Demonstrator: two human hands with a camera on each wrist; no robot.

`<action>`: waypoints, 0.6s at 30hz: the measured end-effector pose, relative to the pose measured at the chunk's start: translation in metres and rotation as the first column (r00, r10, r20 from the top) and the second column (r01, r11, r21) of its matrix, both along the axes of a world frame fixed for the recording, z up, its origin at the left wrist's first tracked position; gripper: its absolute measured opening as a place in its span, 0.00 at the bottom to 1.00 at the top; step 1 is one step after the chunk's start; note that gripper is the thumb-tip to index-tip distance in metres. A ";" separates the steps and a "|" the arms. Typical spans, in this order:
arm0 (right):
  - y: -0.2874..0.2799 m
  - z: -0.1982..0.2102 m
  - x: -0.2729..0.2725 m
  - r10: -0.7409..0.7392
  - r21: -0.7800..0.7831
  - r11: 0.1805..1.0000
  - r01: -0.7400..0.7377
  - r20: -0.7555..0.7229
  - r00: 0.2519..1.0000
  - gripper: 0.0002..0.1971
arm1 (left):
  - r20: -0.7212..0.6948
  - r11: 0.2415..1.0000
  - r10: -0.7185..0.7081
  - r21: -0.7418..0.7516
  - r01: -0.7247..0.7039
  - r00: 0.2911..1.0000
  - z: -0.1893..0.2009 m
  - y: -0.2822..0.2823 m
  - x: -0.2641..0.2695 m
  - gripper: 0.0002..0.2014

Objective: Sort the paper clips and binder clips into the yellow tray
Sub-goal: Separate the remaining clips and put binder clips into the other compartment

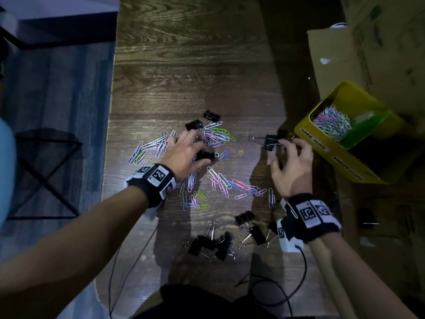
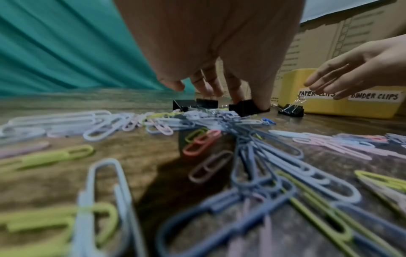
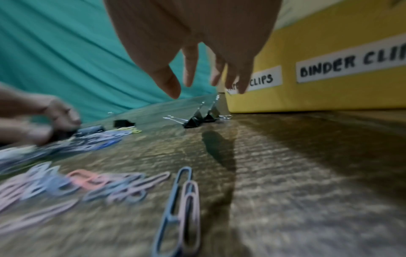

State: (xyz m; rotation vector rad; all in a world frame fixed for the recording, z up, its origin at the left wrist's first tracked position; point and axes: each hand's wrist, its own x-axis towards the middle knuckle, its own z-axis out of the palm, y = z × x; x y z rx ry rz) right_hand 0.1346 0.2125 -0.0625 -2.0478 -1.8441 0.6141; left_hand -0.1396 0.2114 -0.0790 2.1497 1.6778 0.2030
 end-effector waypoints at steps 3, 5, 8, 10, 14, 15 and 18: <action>-0.009 0.003 -0.007 0.151 0.096 0.985 -0.147 -0.045 0.987 0.15 | 0.105 0.998 0.050 0.037 -0.054 0.993 0.004 0.007 -0.011 0.14; -0.007 0.001 -0.019 0.266 0.061 0.963 -0.262 -0.073 0.961 0.14 | 0.121 0.994 0.101 0.018 -0.103 0.988 0.006 0.014 -0.018 0.14; 0.002 0.001 -0.046 0.497 0.015 0.867 -0.498 -0.075 0.864 0.16 | 0.107 0.997 0.077 -0.002 -0.077 0.991 0.009 0.029 -0.027 0.14; 0.012 0.002 -0.067 0.618 -0.057 0.784 -0.618 -0.023 0.786 0.20 | 0.113 0.997 0.065 -0.038 -0.061 0.991 0.011 0.040 -0.030 0.13; 0.032 0.004 -0.102 0.740 -0.181 0.668 -0.722 0.059 0.670 0.23 | 0.161 0.981 0.188 -0.079 -0.178 0.969 0.011 0.063 -0.035 0.13; 0.037 0.003 -0.106 0.753 -0.207 0.654 -0.728 0.078 0.654 0.24 | 0.173 0.973 0.227 -0.079 -0.216 0.959 0.010 0.069 -0.036 0.13; 0.047 -0.006 -0.114 0.763 -0.307 0.635 -0.709 0.104 0.638 0.28 | 0.188 0.964 0.261 -0.098 -0.246 0.947 0.005 0.086 -0.040 0.13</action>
